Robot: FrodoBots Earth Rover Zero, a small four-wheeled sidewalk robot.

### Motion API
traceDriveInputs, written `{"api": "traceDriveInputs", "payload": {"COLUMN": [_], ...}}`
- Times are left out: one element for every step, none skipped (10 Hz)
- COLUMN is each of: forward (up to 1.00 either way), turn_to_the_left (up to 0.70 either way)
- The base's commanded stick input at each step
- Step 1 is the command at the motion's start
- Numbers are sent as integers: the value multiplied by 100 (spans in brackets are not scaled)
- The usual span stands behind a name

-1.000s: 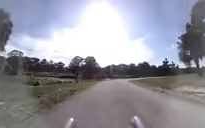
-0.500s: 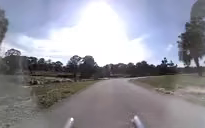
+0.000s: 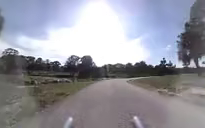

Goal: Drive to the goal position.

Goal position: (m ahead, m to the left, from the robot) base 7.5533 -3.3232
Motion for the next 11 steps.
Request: {"api": "traceDriveInputs", "payload": {"forward": [70,70,70,70,70,70,70,70,70,70,70], "turn_to_the_left": [0,0,0,0,0,0,0,0,0,0,0]}}
